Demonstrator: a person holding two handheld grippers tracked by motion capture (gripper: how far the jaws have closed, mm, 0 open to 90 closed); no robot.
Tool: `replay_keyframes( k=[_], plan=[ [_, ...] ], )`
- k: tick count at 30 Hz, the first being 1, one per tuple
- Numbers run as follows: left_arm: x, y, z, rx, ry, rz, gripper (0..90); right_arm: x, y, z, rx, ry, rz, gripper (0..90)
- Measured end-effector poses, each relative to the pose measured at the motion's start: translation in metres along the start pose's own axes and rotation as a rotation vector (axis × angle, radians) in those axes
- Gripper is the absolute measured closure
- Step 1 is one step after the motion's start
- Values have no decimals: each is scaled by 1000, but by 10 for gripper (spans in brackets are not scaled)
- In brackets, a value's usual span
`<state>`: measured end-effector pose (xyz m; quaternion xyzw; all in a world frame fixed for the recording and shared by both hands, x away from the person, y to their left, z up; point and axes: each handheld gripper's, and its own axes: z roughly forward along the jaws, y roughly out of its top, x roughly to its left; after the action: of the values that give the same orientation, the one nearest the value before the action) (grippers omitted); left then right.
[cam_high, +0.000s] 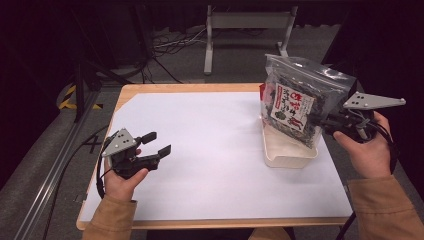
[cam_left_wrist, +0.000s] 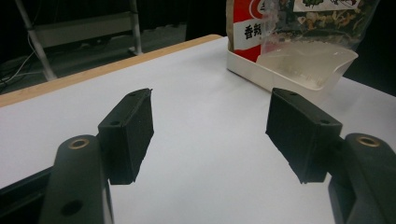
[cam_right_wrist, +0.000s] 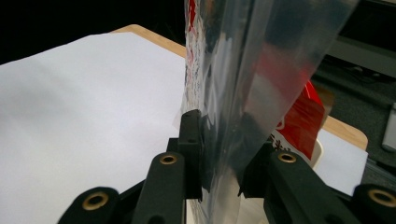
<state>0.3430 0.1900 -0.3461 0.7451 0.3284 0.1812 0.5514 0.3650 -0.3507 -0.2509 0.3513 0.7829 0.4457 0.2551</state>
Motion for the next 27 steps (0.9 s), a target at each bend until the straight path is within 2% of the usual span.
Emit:
replay_keyframes(
  k=[8, 27],
  plan=[
    [1, 0, 0, 0, 1, 3, 315, -6, -13, 5, 26, -39, 37, 743],
    [1, -1, -1, 1, 8, 0, 309, -11, -35, 21, 62, -42, 53, 742]
  ],
)
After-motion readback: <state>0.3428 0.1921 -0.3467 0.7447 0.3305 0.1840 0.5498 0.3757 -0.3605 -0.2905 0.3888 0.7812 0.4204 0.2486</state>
